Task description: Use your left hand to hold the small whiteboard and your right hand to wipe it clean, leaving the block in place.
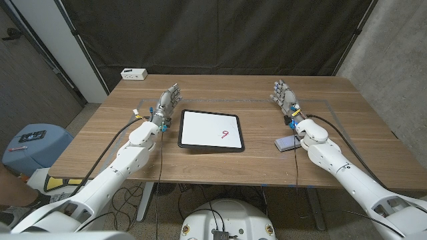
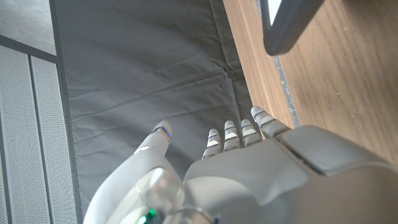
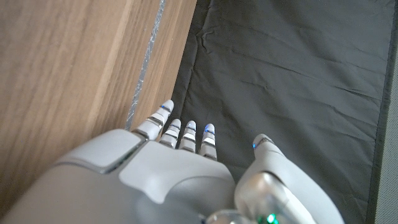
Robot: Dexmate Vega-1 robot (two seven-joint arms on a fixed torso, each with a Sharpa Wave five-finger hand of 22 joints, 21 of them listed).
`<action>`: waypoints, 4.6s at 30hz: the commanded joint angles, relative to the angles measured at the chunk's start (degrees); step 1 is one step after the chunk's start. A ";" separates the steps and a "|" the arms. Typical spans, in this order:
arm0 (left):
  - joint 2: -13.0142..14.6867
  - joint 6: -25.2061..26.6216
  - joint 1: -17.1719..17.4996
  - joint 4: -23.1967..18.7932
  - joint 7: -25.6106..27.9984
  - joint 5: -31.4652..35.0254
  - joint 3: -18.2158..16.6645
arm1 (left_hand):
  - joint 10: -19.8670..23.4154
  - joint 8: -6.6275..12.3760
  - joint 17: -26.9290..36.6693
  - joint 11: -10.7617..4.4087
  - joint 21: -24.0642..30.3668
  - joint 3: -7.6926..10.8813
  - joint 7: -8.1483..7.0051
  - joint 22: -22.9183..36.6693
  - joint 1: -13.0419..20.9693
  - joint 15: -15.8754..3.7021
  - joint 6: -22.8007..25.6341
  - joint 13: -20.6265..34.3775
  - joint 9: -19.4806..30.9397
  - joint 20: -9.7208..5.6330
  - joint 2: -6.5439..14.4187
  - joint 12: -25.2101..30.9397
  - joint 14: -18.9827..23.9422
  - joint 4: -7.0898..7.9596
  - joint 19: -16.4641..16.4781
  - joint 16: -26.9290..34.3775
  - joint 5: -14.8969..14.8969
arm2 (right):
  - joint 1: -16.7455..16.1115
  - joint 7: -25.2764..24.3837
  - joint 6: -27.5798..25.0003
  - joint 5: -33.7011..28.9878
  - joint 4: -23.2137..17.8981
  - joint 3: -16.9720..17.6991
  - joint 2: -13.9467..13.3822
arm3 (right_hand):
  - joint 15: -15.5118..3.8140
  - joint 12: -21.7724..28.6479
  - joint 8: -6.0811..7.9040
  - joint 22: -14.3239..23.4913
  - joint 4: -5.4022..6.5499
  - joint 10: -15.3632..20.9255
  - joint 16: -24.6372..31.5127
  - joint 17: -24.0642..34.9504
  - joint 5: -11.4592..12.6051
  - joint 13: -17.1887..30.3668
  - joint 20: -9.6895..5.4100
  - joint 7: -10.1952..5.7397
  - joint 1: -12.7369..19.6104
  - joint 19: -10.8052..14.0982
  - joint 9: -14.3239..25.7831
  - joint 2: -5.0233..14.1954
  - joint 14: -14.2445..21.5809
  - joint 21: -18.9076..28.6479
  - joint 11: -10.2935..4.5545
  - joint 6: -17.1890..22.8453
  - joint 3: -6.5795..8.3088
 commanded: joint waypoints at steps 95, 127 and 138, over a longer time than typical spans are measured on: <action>24.03 59.16 0.05 -37.22 16.17 -23.54 -8.06 | 1.46 0.27 0.13 5.52 1.22 -2.50 0.75 0.12 -3.49 5.12 -7.39 -0.25 0.03 6.55 -1.66 0.09 6.29 1.13 6.71 0.61 0.47 | 11.32 9.49 4.80 -3.65 15.98 -1.78 -0.32 | -0.68 0.17 0.24 0.19 -2.40 1.60 0.38 -0.31 0.44 0.10 0.79 -0.88 2.06 1.85 0.23 -0.43 1.96 0.62 -0.24 1.39 1.66; 26.76 64.17 0.74 -34.38 18.16 -38.39 -11.15 | 4.77 0.79 0.02 7.41 1.53 -2.18 2.30 0.04 -2.74 6.08 -5.19 -0.31 0.01 8.86 -1.77 0.71 10.18 -0.46 10.24 1.02 0.45 | 9.17 8.40 2.60 -2.78 12.68 -1.03 -1.95 | -0.40 0.05 0.15 0.20 -2.86 1.47 0.26 -0.29 0.31 0.12 0.78 -0.83 2.23 1.84 0.24 -0.44 1.96 0.55 -0.19 1.35 1.90; 27.33 64.52 0.81 -33.00 18.00 -43.65 -11.63 | 7.15 1.21 0.01 7.67 1.60 -2.11 1.96 0.03 -2.34 6.35 -2.88 -0.35 -0.01 9.57 -2.06 0.97 12.22 -1.47 12.31 0.96 0.41 | 8.60 8.38 2.30 -2.42 12.19 -0.79 -2.26 | -0.21 -0.02 0.14 0.21 -2.95 1.35 0.25 -0.25 0.26 0.12 0.73 -0.81 2.20 1.82 0.25 -0.42 1.95 0.53 -0.24 1.36 1.95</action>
